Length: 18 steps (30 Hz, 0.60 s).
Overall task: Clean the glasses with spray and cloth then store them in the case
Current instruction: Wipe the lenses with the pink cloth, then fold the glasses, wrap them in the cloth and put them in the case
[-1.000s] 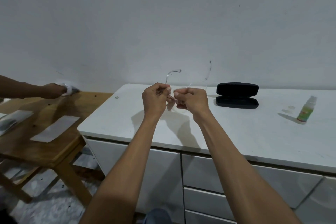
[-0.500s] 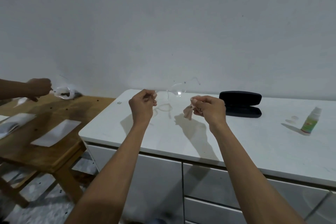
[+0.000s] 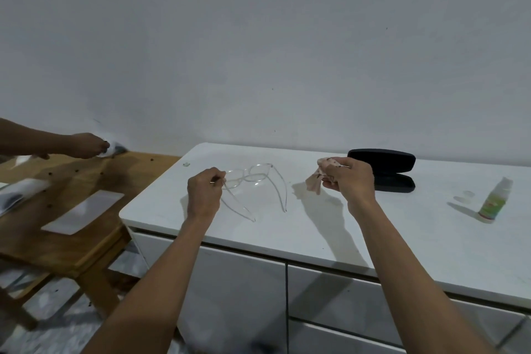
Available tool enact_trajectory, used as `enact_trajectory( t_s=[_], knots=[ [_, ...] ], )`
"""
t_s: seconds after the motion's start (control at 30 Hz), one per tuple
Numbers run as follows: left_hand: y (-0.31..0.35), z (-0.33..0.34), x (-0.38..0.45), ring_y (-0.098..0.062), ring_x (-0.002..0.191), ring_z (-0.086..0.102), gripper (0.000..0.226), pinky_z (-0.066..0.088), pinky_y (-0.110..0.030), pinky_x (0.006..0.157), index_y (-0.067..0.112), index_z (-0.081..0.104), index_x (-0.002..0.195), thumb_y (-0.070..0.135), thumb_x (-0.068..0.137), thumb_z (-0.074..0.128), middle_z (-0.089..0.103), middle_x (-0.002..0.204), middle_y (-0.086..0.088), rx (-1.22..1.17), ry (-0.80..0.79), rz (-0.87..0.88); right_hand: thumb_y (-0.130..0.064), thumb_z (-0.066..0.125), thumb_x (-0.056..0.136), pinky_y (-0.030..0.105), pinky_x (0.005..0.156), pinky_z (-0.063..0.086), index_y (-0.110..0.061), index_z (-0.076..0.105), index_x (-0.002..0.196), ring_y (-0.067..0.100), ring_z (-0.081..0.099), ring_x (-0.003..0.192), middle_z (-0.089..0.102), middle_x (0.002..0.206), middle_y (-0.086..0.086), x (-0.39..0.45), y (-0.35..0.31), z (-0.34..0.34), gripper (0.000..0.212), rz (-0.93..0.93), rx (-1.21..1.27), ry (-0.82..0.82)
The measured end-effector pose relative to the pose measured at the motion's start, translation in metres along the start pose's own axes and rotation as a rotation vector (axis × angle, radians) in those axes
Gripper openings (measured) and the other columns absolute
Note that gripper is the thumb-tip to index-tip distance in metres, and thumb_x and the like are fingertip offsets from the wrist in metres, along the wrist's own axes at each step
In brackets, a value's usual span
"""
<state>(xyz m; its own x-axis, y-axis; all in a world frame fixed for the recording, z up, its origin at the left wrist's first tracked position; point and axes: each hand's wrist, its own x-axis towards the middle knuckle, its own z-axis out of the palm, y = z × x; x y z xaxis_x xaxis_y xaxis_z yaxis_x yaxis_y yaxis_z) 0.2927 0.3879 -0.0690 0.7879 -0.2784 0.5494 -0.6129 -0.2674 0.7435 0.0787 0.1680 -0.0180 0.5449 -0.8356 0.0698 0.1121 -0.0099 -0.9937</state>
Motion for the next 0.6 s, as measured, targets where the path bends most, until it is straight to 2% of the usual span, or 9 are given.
enact_trajectory(
  t_s=[0.07,0.2,0.27,0.33,0.4,0.5,0.53,0.6],
  knots=[
    [-0.003,0.000,0.000,-0.025,0.079,0.072,0.020,0.060,-0.038,0.081,0.002,0.075,0.091,-0.015,0.083,0.068,0.074,0.082,-0.009,0.044,-0.019,0.019,-0.009,0.080,0.084,0.026,0.063,0.059,-0.006,0.080,0.091,0.021,0.069,0.072,0.075,0.080,0.010,0.000,0.003,0.002,0.007,-0.002,-0.017,-0.043],
    [-0.006,0.001,0.002,-0.025,0.082,0.070,0.025,0.059,-0.044,0.081,0.007,0.073,0.097,-0.013,0.085,0.065,0.074,0.089,-0.009,0.128,-0.038,0.078,-0.011,0.077,0.086,0.028,0.062,0.056,-0.006,0.078,0.090,0.013,0.068,0.065,0.076,0.078,0.008,-0.002,0.002,0.007,0.007,-0.024,-0.069,-0.076],
    [-0.004,0.000,0.000,-0.023,0.094,0.068,0.038,0.058,-0.044,0.090,0.009,0.072,0.109,-0.018,0.086,0.058,0.073,0.106,-0.010,0.148,-0.054,0.079,-0.011,0.073,0.089,0.025,0.061,0.053,-0.007,0.078,0.090,0.007,0.067,0.063,0.078,0.078,0.002,-0.003,0.000,0.008,0.007,-0.039,-0.099,-0.083],
    [0.000,-0.002,-0.003,-0.025,0.116,0.061,0.056,0.054,-0.040,0.101,0.010,0.067,0.124,-0.023,0.082,0.052,0.065,0.128,-0.011,0.178,-0.016,0.097,-0.011,0.071,0.089,0.022,0.058,0.051,-0.008,0.078,0.088,0.005,0.064,0.061,0.079,0.079,-0.002,-0.004,-0.005,0.006,0.008,-0.060,-0.122,-0.075],
    [0.015,-0.002,-0.004,-0.026,0.128,0.050,0.062,0.050,-0.033,0.100,0.014,0.063,0.130,-0.021,0.079,0.053,0.057,0.138,-0.010,0.227,0.080,0.167,-0.007,0.070,0.087,0.019,0.052,0.049,-0.005,0.078,0.084,0.007,0.063,0.059,0.079,0.077,0.001,-0.006,-0.012,0.003,0.009,-0.077,-0.102,-0.063],
    [0.058,0.011,0.003,-0.024,0.113,0.057,0.045,0.049,-0.034,0.096,0.017,0.066,0.123,-0.004,0.083,0.061,0.066,0.120,-0.006,0.203,0.154,0.294,-0.004,0.071,0.087,0.013,0.048,0.044,-0.003,0.079,0.080,0.004,0.061,0.053,0.076,0.068,0.002,-0.007,-0.025,-0.003,0.011,-0.117,-0.096,-0.028],
    [0.078,0.017,0.006,-0.022,0.102,0.061,0.037,0.051,-0.035,0.092,0.018,0.069,0.118,0.003,0.084,0.064,0.070,0.109,-0.002,0.162,0.099,0.287,-0.005,0.072,0.086,0.013,0.048,0.043,-0.005,0.080,0.079,0.004,0.062,0.054,0.075,0.067,0.001,-0.007,-0.029,-0.006,0.011,-0.122,-0.093,-0.020],
    [0.124,0.032,0.008,-0.019,0.084,0.068,0.020,0.056,-0.034,0.082,0.020,0.075,0.103,0.018,0.084,0.074,0.075,0.089,0.002,0.025,-0.162,0.140,-0.008,0.076,0.085,0.017,0.057,0.050,-0.010,0.081,0.078,0.008,0.067,0.060,0.077,0.069,0.001,-0.006,-0.040,-0.012,0.009,-0.112,-0.046,-0.011]
  ],
)
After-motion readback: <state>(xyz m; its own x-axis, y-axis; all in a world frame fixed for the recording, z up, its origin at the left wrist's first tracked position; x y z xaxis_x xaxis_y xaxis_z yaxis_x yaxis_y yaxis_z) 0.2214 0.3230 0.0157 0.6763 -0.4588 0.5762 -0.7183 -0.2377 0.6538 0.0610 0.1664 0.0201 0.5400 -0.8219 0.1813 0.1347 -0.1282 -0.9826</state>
